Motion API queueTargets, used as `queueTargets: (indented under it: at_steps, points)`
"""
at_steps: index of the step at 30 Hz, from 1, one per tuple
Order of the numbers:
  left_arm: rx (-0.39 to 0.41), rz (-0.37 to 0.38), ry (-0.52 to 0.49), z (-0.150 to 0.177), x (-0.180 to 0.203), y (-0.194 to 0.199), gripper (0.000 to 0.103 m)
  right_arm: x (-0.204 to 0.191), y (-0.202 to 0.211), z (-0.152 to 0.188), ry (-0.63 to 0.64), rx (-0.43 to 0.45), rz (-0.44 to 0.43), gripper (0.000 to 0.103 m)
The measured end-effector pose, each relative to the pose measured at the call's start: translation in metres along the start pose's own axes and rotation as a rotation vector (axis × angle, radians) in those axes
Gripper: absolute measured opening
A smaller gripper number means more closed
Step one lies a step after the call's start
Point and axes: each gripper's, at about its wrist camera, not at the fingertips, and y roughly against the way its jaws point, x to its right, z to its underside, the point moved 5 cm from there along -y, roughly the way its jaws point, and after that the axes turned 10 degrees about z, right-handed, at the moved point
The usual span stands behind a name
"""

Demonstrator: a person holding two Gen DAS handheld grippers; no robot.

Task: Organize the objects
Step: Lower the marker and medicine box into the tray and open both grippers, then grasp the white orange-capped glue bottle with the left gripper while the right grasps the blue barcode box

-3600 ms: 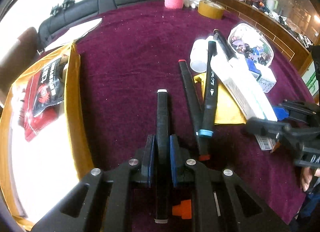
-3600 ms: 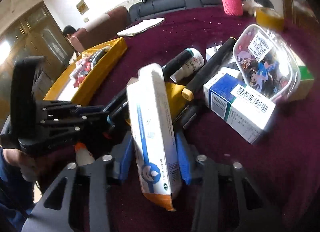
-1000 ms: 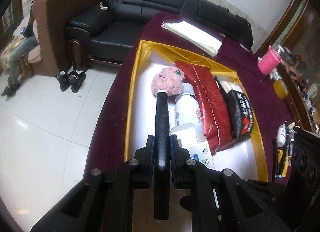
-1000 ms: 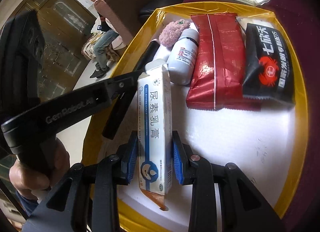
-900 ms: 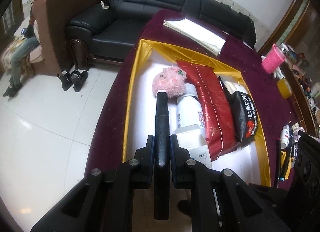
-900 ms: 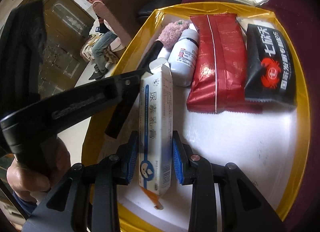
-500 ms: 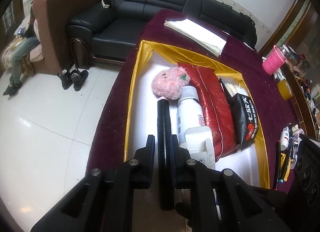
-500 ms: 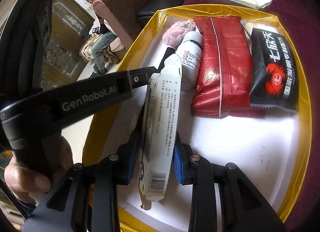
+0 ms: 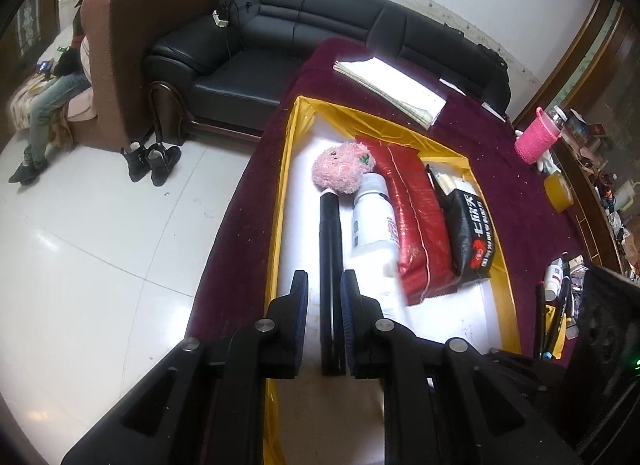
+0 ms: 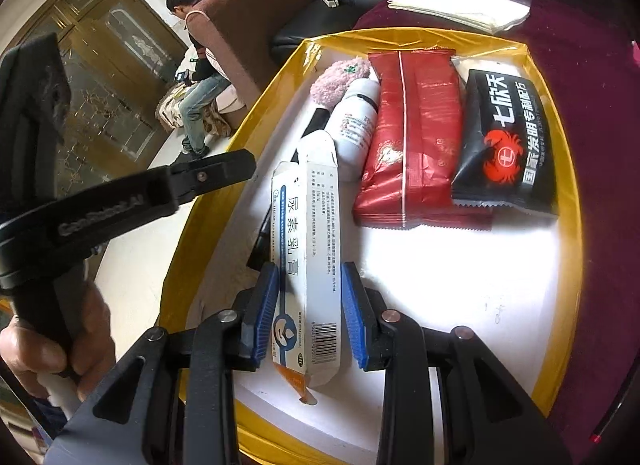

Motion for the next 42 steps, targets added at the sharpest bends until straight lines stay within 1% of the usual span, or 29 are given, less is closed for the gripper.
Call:
queueTargets:
  at_steps: [1, 3, 6, 7, 8, 10, 14, 15, 16, 21, 24, 27, 29, 31, 32, 34, 35, 36, 38, 40, 42]
  points:
    - [0.008, 0.006, 0.000, 0.001, 0.001, 0.003, 0.014, -0.005, -0.004, -0.001, 0.006, -0.009, -0.012, 0.030]
    - [0.014, 0.005, 0.000, 0.004, 0.003, 0.008, 0.014, -0.011, -0.009, 0.001, 0.007, -0.036, -0.067, 0.030]
    - [0.027, 0.006, -0.010, 0.009, 0.007, 0.016, 0.014, -0.015, -0.012, -0.001, 0.005, -0.042, -0.084, 0.031]
    - [0.030, 0.008, -0.007, 0.010, 0.008, 0.018, 0.014, -0.013, -0.012, -0.002, 0.000, -0.049, -0.084, 0.036]
    - [0.031, 0.013, -0.006, 0.012, 0.009, 0.019, 0.014, -0.011, -0.012, -0.004, -0.008, -0.053, -0.083, 0.043]
    - [0.036, 0.024, -0.011, 0.014, 0.013, 0.021, 0.014, -0.008, -0.005, -0.005, -0.012, -0.048, -0.101, 0.047]
    - [0.037, 0.031, -0.018, 0.020, 0.021, 0.021, 0.014, 0.000, 0.013, 0.000, 0.001, -0.006, -0.107, 0.047]
    - [0.036, 0.028, -0.017, 0.021, 0.022, 0.021, 0.014, 0.003, 0.017, 0.002, 0.005, 0.000, -0.108, 0.047]
    - [0.037, 0.025, -0.015, 0.023, 0.023, 0.021, 0.014, -0.004, 0.015, 0.002, 0.006, 0.003, -0.110, 0.047]
    - [0.040, 0.038, -0.009, 0.033, 0.032, 0.023, 0.014, 0.008, 0.035, 0.015, 0.007, 0.031, -0.128, 0.047]
    - [0.046, 0.057, -0.026, 0.042, 0.046, 0.027, 0.014, 0.021, 0.056, 0.028, -0.005, 0.061, -0.152, 0.047]
    - [0.043, 0.092, -0.060, 0.053, 0.070, 0.028, 0.014, 0.026, 0.071, 0.034, -0.011, 0.095, -0.167, 0.047]
    - [0.034, 0.115, -0.095, 0.061, 0.090, 0.027, 0.014, 0.037, 0.087, 0.041, -0.025, 0.121, -0.159, 0.047]
    - [0.021, 0.143, -0.140, 0.070, 0.113, 0.025, 0.014, 0.055, 0.105, 0.048, -0.055, 0.148, -0.176, 0.047]
    - [0.009, 0.157, -0.172, 0.075, 0.124, 0.024, 0.017, 0.064, 0.113, 0.051, -0.063, 0.161, -0.177, 0.047]
    - [-0.017, 0.183, -0.262, 0.088, 0.153, 0.020, 0.027, 0.089, 0.131, 0.058, -0.091, 0.186, -0.151, 0.047]
    - [-0.030, 0.196, -0.307, 0.095, 0.165, 0.017, 0.034, 0.096, 0.135, 0.059, -0.104, 0.197, -0.147, 0.048]
    - [-0.048, 0.215, -0.365, 0.103, 0.180, 0.014, 0.040, 0.107, 0.143, 0.063, -0.121, 0.212, -0.145, 0.049]
    - [-0.091, 0.257, -0.477, 0.121, 0.206, 0.005, 0.043, 0.129, 0.155, 0.071, -0.154, 0.233, -0.135, 0.051]
    - [-0.136, 0.274, -0.589, 0.142, 0.229, -0.003, 0.043, 0.151, 0.167, 0.080, -0.190, 0.255, -0.124, 0.051]
    - [-0.160, 0.277, -0.686, 0.157, 0.246, -0.010, 0.043, 0.169, 0.176, 0.090, -0.213, 0.271, -0.104, 0.052]
